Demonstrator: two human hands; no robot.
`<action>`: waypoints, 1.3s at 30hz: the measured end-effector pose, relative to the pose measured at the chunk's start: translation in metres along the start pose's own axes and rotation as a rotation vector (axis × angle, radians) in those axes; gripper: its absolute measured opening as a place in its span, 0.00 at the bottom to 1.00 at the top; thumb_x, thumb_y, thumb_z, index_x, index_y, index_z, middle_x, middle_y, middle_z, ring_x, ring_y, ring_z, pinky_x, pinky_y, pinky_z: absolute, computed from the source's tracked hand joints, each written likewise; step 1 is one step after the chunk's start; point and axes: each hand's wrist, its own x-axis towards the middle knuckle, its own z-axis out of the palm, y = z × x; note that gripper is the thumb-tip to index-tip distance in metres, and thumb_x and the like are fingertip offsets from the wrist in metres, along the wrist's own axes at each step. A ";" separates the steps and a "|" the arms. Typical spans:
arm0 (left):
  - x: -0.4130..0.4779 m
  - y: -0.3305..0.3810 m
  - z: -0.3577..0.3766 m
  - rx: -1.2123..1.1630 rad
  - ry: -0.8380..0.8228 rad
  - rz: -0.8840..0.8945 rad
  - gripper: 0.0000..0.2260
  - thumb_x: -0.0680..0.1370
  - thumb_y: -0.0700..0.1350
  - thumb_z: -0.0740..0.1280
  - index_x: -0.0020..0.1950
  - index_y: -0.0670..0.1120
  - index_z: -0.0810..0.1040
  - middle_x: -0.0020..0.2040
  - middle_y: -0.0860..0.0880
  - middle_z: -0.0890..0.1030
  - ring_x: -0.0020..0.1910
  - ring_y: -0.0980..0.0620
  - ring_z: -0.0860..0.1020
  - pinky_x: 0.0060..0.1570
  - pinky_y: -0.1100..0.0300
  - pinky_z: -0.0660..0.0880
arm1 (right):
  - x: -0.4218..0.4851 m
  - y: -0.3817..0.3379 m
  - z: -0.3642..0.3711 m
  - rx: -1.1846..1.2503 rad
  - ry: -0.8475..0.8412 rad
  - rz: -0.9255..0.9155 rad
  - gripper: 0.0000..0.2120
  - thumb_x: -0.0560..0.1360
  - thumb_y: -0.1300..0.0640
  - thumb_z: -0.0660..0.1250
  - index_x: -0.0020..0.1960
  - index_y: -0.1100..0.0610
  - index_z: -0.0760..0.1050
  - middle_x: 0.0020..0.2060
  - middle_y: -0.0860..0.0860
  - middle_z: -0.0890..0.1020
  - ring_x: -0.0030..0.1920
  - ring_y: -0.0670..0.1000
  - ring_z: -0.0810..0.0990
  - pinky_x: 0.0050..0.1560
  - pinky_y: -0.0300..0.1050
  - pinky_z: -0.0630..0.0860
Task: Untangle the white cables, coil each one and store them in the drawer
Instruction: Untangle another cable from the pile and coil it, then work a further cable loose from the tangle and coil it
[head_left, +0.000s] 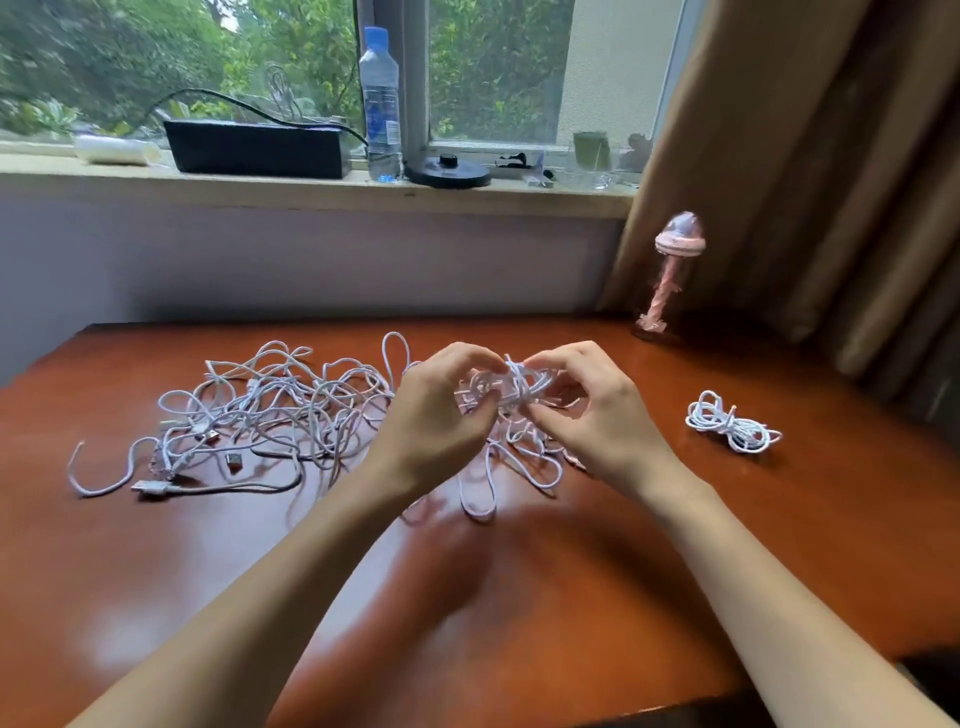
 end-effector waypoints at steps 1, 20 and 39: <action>0.002 0.004 0.008 -0.006 -0.033 0.026 0.11 0.74 0.35 0.71 0.54 0.46 0.82 0.51 0.53 0.84 0.51 0.57 0.81 0.55 0.64 0.75 | -0.005 0.005 -0.008 -0.013 0.010 0.017 0.18 0.71 0.59 0.79 0.59 0.53 0.80 0.52 0.48 0.78 0.47 0.46 0.80 0.50 0.40 0.78; 0.019 0.059 0.215 0.105 -0.294 0.147 0.10 0.76 0.50 0.71 0.57 0.53 0.77 0.55 0.55 0.79 0.50 0.46 0.81 0.45 0.48 0.78 | -0.111 0.106 -0.142 -0.491 0.086 0.420 0.16 0.72 0.46 0.75 0.59 0.46 0.80 0.53 0.44 0.79 0.55 0.51 0.76 0.59 0.52 0.75; 0.004 0.046 0.184 0.206 -0.316 0.202 0.14 0.75 0.43 0.69 0.61 0.47 0.77 0.63 0.50 0.78 0.57 0.45 0.78 0.53 0.47 0.77 | -0.108 0.093 -0.116 -0.624 0.165 0.378 0.17 0.74 0.46 0.73 0.61 0.49 0.79 0.57 0.47 0.75 0.58 0.52 0.71 0.58 0.49 0.72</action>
